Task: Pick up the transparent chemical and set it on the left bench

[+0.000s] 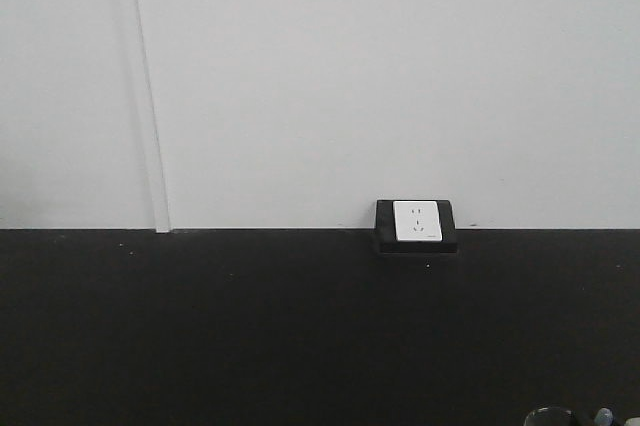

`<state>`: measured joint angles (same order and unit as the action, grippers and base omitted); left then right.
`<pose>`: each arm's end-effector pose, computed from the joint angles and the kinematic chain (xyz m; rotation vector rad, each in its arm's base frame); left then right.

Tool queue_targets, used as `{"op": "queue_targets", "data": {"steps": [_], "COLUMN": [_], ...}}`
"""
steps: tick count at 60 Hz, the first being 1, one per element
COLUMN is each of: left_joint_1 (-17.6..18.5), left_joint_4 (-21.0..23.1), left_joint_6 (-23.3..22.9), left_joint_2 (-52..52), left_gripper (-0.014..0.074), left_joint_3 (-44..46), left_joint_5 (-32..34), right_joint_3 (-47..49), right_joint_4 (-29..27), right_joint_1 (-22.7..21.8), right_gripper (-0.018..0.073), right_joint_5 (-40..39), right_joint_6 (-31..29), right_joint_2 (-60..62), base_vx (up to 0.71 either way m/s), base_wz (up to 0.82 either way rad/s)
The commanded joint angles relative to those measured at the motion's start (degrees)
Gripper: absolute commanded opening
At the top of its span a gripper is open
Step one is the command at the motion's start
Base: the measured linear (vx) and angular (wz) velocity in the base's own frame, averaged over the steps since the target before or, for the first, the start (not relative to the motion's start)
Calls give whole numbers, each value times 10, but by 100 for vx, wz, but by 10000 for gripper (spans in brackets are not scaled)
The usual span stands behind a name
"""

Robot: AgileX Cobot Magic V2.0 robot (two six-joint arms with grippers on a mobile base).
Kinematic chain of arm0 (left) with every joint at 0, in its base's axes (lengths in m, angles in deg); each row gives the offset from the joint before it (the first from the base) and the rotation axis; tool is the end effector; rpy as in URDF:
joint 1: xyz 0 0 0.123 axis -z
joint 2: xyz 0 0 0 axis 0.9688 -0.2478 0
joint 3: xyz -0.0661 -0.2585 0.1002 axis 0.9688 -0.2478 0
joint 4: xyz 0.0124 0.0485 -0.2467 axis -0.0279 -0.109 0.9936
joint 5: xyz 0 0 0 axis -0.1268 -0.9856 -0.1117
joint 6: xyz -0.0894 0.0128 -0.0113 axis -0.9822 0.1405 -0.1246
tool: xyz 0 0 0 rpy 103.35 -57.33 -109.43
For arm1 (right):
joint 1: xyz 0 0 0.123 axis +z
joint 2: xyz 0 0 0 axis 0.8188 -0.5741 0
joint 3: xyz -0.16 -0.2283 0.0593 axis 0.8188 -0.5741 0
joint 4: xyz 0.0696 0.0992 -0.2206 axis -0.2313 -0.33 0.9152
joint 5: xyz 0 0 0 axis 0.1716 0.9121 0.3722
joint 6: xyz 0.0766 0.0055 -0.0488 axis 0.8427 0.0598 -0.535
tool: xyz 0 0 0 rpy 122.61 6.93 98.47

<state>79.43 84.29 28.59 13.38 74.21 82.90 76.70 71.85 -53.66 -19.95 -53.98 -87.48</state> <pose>0.0566 -0.0038 0.2037 0.0743 1.5103 -0.0275 0.2134 0.0111 0.1459 -0.0729 1.7771 0.0760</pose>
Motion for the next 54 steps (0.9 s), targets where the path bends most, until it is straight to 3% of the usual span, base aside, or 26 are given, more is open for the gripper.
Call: {"op": "queue_targets", "data": {"steps": [1,16,30,46,54], "left_joint_1": [1,1,1,1,1], "left_joint_4": [0,0,0,0,0], "left_joint_6": [-4,-4,-4,-4,-4], "left_joint_2": [11,11,11,11,11], "left_gripper": [-4,-4,-4,-4,-4], "left_joint_3": [-9,-9,-9,-9,-9], "left_joint_5": [45,45,45,45,45], "right_joint_3": [10,10,10,10,10], "right_joint_4": [7,14,91,182,245], "right_joint_1": [-3,-3,-3,-3,-3], "right_gripper": [-4,-3,-3,-3,-3], "right_joint_5": [-90,0,141,414,503], "right_joint_6": [-5,-5,7,174,248], "right_joint_2": [33,117,260,498,601], "base_vx": [0,0,0,0,0], "base_wz": [0,0,0,0,0]}}
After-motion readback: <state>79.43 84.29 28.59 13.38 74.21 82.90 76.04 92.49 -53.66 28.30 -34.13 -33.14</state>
